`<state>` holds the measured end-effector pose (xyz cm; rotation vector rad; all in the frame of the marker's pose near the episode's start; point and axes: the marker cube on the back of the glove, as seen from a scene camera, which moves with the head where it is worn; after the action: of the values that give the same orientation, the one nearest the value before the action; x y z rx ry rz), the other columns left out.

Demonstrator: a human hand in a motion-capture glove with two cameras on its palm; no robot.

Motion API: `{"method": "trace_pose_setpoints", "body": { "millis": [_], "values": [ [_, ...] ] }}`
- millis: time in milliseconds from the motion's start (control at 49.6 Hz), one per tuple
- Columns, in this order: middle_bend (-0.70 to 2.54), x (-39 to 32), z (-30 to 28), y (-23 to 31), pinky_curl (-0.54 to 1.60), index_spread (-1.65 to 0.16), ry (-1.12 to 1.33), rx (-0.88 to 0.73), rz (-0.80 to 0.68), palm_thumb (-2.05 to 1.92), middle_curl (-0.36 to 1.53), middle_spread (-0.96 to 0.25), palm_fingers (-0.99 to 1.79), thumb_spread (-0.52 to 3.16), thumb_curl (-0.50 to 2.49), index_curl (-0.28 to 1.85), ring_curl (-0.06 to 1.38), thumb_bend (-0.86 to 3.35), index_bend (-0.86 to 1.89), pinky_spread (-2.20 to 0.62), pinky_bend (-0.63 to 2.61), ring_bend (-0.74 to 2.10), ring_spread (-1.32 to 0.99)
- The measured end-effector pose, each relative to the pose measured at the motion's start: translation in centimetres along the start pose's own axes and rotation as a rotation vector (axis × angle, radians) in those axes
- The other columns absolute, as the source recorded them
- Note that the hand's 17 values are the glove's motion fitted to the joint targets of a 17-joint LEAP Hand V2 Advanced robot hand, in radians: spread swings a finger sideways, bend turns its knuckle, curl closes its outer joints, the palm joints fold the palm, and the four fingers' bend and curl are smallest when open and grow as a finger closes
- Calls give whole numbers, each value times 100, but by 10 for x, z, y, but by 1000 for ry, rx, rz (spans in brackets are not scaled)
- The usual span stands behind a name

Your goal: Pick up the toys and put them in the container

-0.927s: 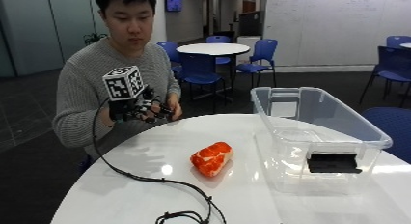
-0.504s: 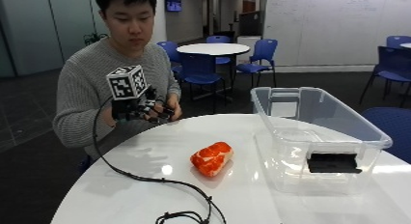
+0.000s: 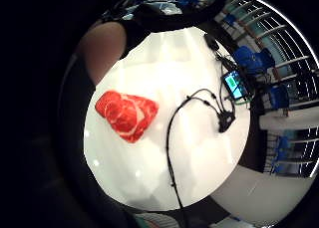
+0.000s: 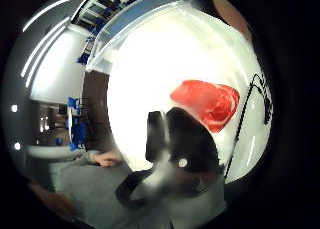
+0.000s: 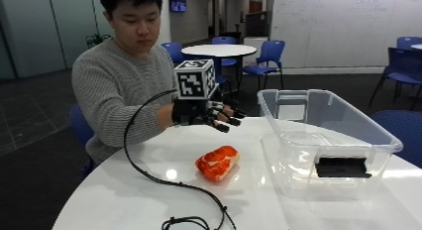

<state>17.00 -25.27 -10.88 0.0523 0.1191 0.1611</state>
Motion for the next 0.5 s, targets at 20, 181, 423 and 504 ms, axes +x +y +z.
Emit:
{"method": "trace_pose_setpoints", "body": {
  "millis": [20, 181, 423, 504],
  "values": [
    [17, 1, 3, -3, 30, -38, 2, -5, 3, -2, 20, -22, 12, 143, 17, 30, 18, -2, 19, 0, 60, 36, -24],
    [18, 7, 54, -12, 31, -38, -8, -97, 39, -1, 22, -22, 10, 143, 19, 32, 20, -1, 19, 1, 61, 38, -23],
    [18, 8, 149, 0, 36, -36, 26, -372, 80, 2, 25, -19, -14, 138, 24, 23, 24, -1, 0, 3, 78, 44, -19],
    [21, 7, 148, 0, 38, -36, 49, -360, 83, 5, 27, -19, -11, 136, 26, 19, 25, 0, 1, 4, 83, 49, -19]
  ]
}}
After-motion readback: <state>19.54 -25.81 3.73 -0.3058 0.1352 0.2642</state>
